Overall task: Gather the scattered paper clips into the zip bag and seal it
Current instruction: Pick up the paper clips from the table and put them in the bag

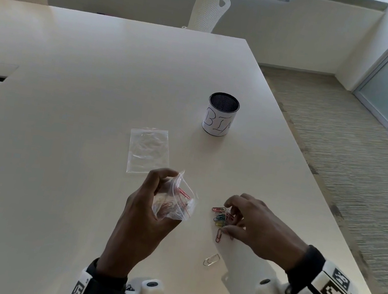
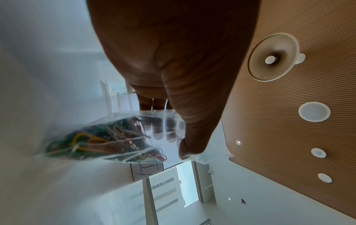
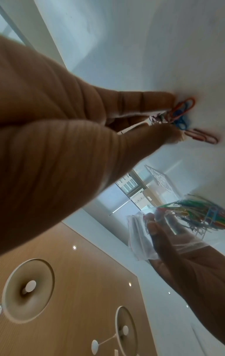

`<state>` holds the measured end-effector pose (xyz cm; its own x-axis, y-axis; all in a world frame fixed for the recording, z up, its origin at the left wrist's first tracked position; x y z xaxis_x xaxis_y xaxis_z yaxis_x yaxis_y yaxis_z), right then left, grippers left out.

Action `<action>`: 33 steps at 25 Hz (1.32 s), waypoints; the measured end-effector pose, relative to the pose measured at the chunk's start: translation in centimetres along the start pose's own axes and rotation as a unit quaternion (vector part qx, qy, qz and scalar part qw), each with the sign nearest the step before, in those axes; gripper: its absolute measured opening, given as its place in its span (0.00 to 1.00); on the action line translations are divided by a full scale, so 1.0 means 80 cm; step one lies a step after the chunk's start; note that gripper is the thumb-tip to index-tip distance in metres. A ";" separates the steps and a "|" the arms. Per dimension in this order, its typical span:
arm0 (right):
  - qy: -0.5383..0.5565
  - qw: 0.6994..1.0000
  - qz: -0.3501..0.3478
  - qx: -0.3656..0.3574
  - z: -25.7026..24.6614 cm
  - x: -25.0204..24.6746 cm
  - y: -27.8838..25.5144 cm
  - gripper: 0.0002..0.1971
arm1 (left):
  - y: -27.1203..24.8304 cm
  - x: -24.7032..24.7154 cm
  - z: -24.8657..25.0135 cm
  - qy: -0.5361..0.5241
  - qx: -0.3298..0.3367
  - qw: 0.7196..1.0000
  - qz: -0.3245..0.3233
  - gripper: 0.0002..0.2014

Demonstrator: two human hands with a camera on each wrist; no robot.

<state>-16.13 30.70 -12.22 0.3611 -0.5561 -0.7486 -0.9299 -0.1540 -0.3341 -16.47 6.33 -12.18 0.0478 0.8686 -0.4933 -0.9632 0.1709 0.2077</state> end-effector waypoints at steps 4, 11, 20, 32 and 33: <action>-0.064 0.997 -0.039 -0.029 -0.013 0.006 -0.012 0.57 | 0.000 -0.001 0.001 0.002 0.003 1.000 0.002 0.30; -0.044 0.996 -0.013 -0.070 -0.025 0.033 -0.018 0.23 | 0.000 -0.003 0.000 0.012 0.004 1.000 0.004 0.30; -0.070 0.991 0.039 -0.108 -0.024 0.033 -0.003 0.03 | 0.001 0.000 0.000 0.016 0.001 1.000 0.005 0.30; 0.188 0.975 0.107 -0.059 0.000 -0.028 0.014 0.07 | 0.001 0.000 -0.001 0.019 0.000 1.000 0.007 0.31; 0.215 0.969 0.106 -0.051 -0.001 -0.030 0.014 0.08 | 0.001 0.000 -0.001 0.018 0.000 1.000 0.006 0.31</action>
<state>-18.04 31.84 -10.76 0.1189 -0.8702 -0.4781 -0.9900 -0.0674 -0.1236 -16.54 6.32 -12.22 0.0274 0.8536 -0.5202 -0.9637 0.1608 0.2131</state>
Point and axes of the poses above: each hand's wrist, its own y-axis towards the middle knuckle, its own x-axis out of the palm, z = x × y, the point moved 4 cm from there along y, towards the middle knuckle, and after that the axes turned 11 degrees about y, right-handed, at the moved point
